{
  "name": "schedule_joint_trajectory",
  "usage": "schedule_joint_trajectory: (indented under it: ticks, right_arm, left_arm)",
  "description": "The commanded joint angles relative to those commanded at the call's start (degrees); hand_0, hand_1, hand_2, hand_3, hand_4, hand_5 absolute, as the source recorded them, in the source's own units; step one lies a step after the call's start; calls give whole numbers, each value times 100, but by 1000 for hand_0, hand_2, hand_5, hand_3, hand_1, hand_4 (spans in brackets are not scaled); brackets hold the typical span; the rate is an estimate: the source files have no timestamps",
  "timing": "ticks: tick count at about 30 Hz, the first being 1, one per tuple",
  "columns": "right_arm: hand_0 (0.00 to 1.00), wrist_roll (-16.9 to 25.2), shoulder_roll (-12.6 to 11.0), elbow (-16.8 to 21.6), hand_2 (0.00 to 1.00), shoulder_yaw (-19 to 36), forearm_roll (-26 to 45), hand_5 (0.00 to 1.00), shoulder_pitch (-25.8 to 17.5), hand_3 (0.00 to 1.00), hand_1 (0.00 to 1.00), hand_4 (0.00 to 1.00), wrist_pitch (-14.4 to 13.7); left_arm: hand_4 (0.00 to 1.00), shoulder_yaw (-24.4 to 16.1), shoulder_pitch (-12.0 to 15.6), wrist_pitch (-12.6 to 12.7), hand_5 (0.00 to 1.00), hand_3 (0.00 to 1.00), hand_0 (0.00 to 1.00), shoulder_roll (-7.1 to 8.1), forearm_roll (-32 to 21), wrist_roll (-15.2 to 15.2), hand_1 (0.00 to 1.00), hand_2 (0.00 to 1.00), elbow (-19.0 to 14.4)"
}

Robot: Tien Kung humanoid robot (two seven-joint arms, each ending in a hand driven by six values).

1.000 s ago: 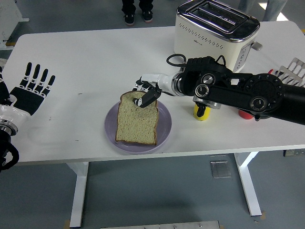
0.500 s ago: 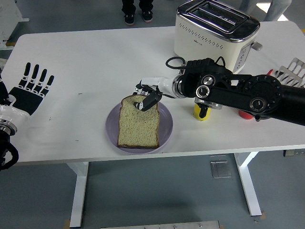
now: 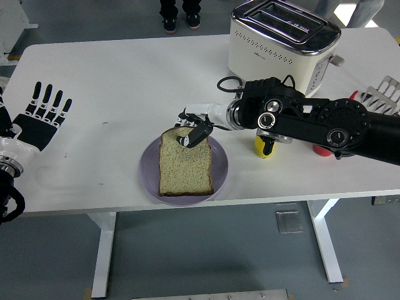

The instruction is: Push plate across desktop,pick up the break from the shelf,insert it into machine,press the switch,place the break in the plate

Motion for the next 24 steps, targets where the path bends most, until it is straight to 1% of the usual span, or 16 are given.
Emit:
schedule_joint_trajectory:
  ticks: [4, 5, 10, 11, 16, 17, 22, 23, 24]
  right_arm:
    - [600, 32, 7, -38, 646, -10, 12, 69, -4, 589, 643, 420, 18]
    - [640, 42, 8, -49, 687, -14, 7, 83, -6, 642, 681, 448, 28]
    - [640, 80, 9, -82, 687, -22, -20, 83, -10, 642, 681, 448, 81]
    - [658, 85, 8, -84, 708, -22, -22, 102, -11, 681, 695, 475, 91]
    - [658, 119, 1, -86, 708, -23, -77, 102, -8, 681, 695, 475, 145]
    - [662, 124, -1, -87, 714, -23, -87, 127, -6, 690, 700, 516, 149]
    - [662, 159, -17, -117, 714, 2, -158, 127, 17, 690, 700, 516, 150]
    - [665, 167, -21, -124, 715, 9, -171, 158, 23, 699, 701, 556, 153]
    - [665, 175, -24, -131, 715, 15, -185, 158, 30, 699, 701, 556, 157]
  left_arm:
    - [815, 0, 1, 2, 998, 693, 801, -3, 2, -1, 744, 698, 10]
    - [816, -2, 0, 2, 998, 692, 801, -3, 4, -2, 744, 697, 16]
    - [816, -34, 2, -2, 998, 692, 801, -8, 29, -1, 744, 697, 54]
    - [817, -41, 4, -2, 998, 692, 801, -7, 35, -1, 744, 698, 60]
    - [817, -149, 20, -4, 998, 692, 801, 6, 117, -2, 744, 698, 92]
    - [818, -164, 22, -4, 998, 692, 802, 10, 127, -2, 745, 698, 97]
    - [818, -265, 41, -2, 998, 692, 802, 23, 198, -5, 745, 698, 124]
    - [818, -278, 44, -2, 998, 691, 802, 24, 208, -6, 744, 698, 127]
    - [818, -292, 46, -1, 998, 691, 802, 26, 218, -6, 744, 698, 130]
